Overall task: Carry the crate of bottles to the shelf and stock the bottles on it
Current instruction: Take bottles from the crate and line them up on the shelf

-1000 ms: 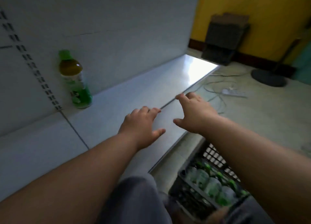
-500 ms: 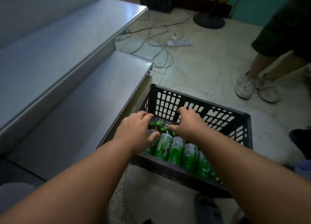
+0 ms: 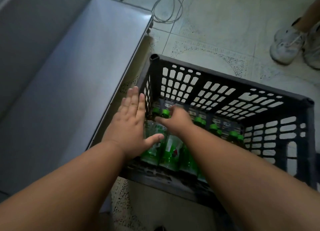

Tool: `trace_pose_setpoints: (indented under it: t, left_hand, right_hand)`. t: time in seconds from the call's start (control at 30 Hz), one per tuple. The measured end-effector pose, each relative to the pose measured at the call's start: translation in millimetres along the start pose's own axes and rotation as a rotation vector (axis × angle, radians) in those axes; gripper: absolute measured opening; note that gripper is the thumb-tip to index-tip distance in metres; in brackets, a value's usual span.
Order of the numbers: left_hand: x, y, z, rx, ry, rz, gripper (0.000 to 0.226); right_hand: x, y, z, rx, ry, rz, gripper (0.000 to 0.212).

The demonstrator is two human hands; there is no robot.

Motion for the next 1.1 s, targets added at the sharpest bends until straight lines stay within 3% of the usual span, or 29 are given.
trace_pose_setpoints:
  t: [0.17,0.33,0.57,0.77,0.9,0.97,1.1]
  left_hand:
    - [3,3,2,0.007,0.046,0.013,0.122]
    - [1,4,0,-0.008,0.044,0.014,0.124]
    - [1,3,0,-0.037,0.037,0.019,0.127]
    - [2,4,1,-0.014,0.036,0.006,0.129]
    - [-1,0,-4,0.032,-0.042,0.006,0.133]
    - [-3,-7,-16,0.021,-0.211,-0.001,0.135]
    - [-2,-49,-64,-0.192,-0.412,-0.047,0.127]
  right_hand:
    - [-5,34,18,-0.016,-0.282,0.125,0.087]
    - [12,39,25,0.027,-0.456,0.133,0.091]
    - [5,34,41,0.112,0.031,0.111,0.098]
    - [1,23,37,0.235,0.266,0.016,0.055]
    - [8,-16,-3,0.131,0.334,-0.101,0.055]
    - [23,-48,-38,0.038,0.340,-0.214,0.052]
    - [76,-146,-102,-0.093,0.282,-0.499,0.047]
Point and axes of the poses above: each hand's wrist, its own y-axis towards the middle knuckle, its own z-axis out of the palm, x = y × z, the point moved 9 cm from there along y, towards the middle knuckle, and after that the axes turned 12 degrees about z, right-handed, at the moved point
